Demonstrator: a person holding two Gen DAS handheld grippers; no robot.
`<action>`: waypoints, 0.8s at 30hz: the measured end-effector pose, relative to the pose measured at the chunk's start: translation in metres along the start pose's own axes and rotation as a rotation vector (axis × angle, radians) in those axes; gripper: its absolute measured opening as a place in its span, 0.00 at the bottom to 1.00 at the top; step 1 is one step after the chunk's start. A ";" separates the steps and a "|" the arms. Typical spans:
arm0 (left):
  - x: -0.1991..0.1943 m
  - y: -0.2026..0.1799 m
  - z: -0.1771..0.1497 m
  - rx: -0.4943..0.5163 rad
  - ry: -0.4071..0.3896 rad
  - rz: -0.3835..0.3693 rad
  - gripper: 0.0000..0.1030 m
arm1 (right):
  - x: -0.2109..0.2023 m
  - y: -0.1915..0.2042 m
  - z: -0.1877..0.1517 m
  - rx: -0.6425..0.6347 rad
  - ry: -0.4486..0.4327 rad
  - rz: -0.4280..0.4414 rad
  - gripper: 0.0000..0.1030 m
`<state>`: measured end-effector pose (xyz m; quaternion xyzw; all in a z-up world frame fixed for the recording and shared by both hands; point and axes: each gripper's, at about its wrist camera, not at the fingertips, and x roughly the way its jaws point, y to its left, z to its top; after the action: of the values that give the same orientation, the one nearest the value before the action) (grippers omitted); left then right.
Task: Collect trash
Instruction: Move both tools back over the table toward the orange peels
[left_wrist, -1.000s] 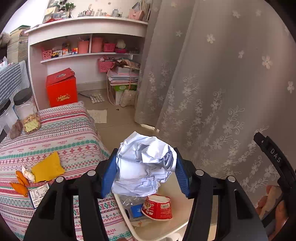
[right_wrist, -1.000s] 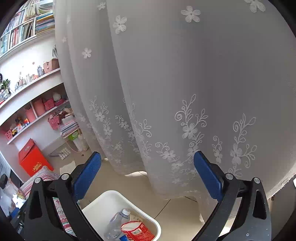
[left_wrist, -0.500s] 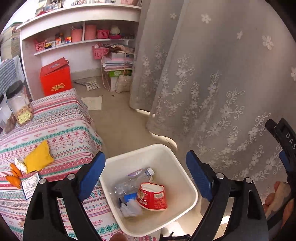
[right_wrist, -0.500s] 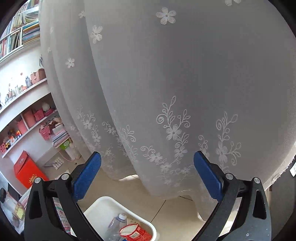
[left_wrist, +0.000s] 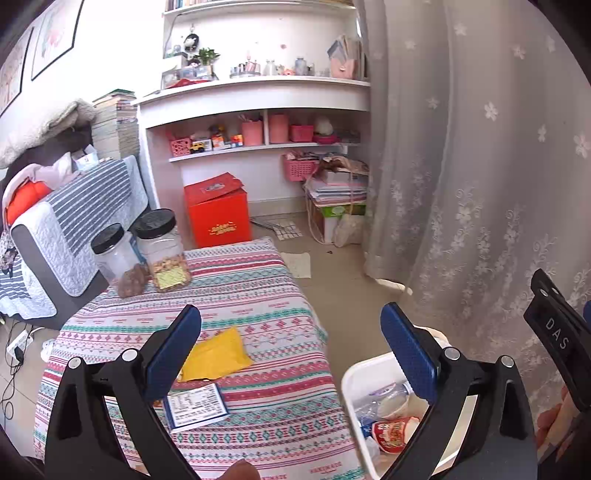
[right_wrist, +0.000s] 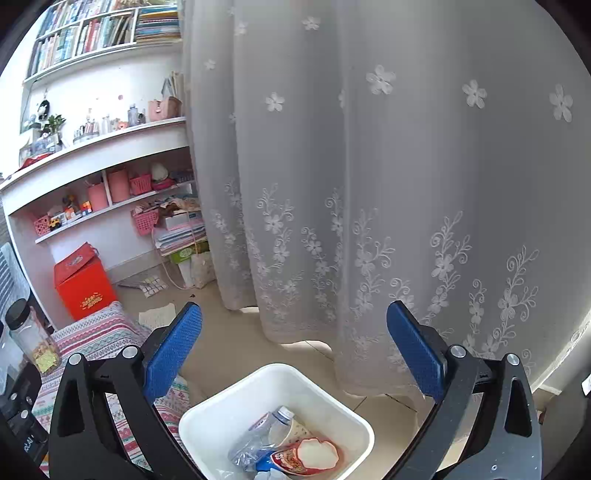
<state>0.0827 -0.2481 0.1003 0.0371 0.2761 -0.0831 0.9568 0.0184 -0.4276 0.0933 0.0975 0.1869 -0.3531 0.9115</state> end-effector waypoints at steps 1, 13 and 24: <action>-0.001 0.009 0.001 -0.005 -0.003 0.014 0.92 | -0.004 0.008 -0.001 -0.012 -0.008 0.013 0.93; -0.014 0.100 -0.006 -0.101 -0.002 0.147 0.93 | -0.042 0.099 -0.017 -0.165 -0.038 0.155 0.93; -0.012 0.173 -0.026 -0.177 0.048 0.245 0.93 | -0.070 0.166 -0.043 -0.313 -0.059 0.245 0.93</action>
<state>0.0899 -0.0732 0.0890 -0.0122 0.2988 0.0600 0.9524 0.0717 -0.2501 0.0908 -0.0340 0.1996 -0.2087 0.9568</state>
